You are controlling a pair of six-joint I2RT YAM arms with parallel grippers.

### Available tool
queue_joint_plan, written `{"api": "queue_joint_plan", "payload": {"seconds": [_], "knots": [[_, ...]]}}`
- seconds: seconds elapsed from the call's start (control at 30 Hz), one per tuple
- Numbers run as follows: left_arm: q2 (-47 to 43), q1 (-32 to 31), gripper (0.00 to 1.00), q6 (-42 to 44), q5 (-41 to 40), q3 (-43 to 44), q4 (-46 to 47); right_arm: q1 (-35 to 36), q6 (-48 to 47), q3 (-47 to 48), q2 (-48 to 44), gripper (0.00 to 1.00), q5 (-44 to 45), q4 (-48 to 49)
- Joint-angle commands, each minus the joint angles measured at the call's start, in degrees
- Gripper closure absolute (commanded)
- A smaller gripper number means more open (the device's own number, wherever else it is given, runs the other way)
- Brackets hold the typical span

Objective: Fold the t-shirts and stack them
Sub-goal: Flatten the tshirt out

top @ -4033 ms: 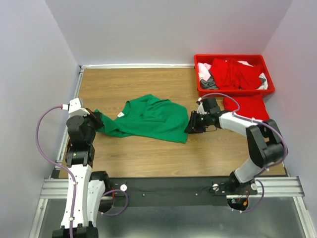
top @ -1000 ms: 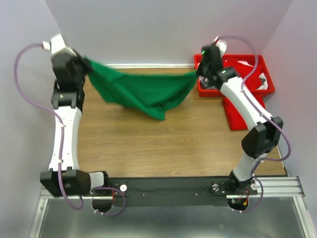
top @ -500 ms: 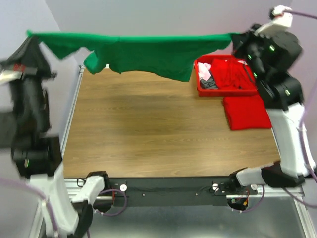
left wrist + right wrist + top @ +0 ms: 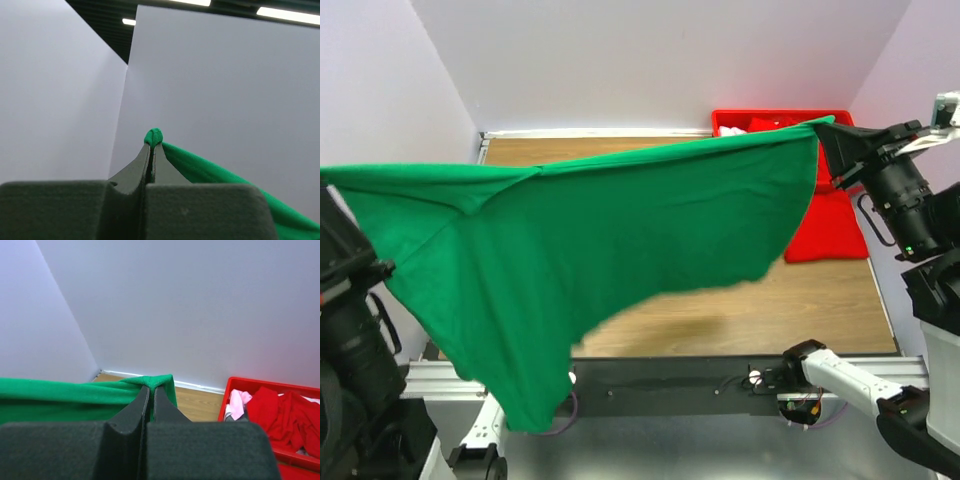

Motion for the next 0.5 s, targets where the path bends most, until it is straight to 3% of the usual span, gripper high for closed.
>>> {"api": "queue_joint_plan", "payload": {"seconds": [0.0, 0.1, 0.23, 0.33, 0.47], "knots": [[3.4, -0.9, 1.00, 5.0, -4.9, -2.4, 0.2, -0.6, -2.4, -1.1, 2.2, 0.95, 4.9, -2.3], [6.5, -0.8, 1.00, 4.8, -1.6, -8.7, 0.6, -0.6, -2.7, -3.2, 5.0, 0.95, 6.5, -2.1], [10.5, -0.9, 1.00, 3.0, 1.6, -28.3, 8.1, -0.6, -2.9, -14.0, 9.4, 0.95, 10.6, -0.5], [16.0, -0.9, 1.00, 0.0, 3.6, -40.6, 14.7, -0.7, -5.1, -25.4, 15.0, 0.95, 14.8, 7.7], [28.0, -0.9, 1.00, -3.5, 5.4, -47.8, 21.0, -0.8, -7.0, -33.1, 22.3, 0.96, 17.0, 17.0]]}}
